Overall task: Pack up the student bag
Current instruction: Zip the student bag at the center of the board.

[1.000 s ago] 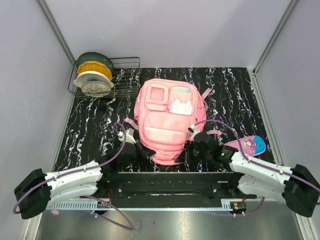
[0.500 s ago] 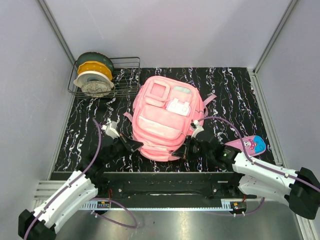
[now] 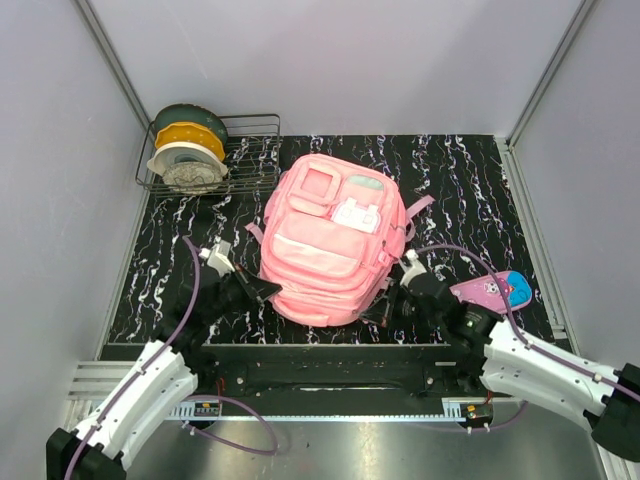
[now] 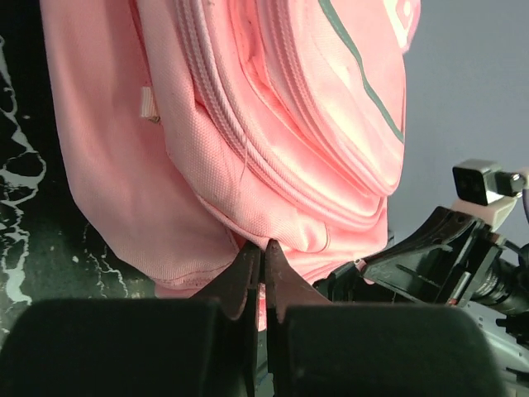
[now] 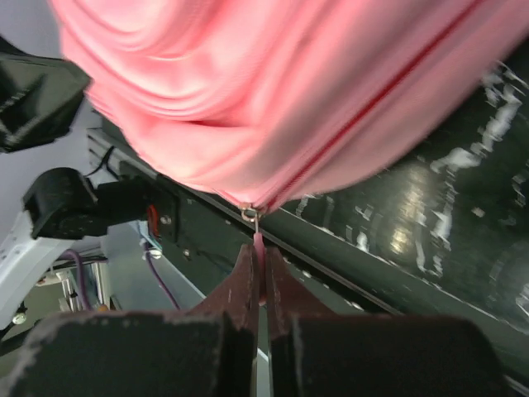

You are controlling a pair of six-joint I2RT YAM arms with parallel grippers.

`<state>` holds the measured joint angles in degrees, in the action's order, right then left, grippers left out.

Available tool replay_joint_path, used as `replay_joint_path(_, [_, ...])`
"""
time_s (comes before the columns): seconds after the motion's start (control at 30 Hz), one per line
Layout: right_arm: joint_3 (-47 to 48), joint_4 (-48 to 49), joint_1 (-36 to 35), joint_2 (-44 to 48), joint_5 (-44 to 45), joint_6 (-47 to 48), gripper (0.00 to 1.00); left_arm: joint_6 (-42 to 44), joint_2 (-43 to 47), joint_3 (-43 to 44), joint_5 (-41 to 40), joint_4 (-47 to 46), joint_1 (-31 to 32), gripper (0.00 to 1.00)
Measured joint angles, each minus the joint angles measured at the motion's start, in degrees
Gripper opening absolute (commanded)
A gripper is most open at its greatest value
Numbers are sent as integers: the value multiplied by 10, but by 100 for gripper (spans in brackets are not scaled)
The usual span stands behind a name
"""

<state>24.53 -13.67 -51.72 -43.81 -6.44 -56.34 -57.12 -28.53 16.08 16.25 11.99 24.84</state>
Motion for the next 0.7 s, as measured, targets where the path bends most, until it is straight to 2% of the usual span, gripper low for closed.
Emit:
replay_joint_path(0.1, [-30,-31,8,30,9,-11,0,5,-12,0,3,0,-17,0])
replay_joint_path(0.3, [-31,-84,8,56,53,-50,0,23,-48,13,12,1,-36,0])
replay_joint_path(0.5, [9,-115,14,12,105,-80,0,62,-34,48,10,37,-76,0])
replay_joint_path(0.7, [14,-117,79,-17,90,-76,0,88,-22,57,19,71,-111,0])
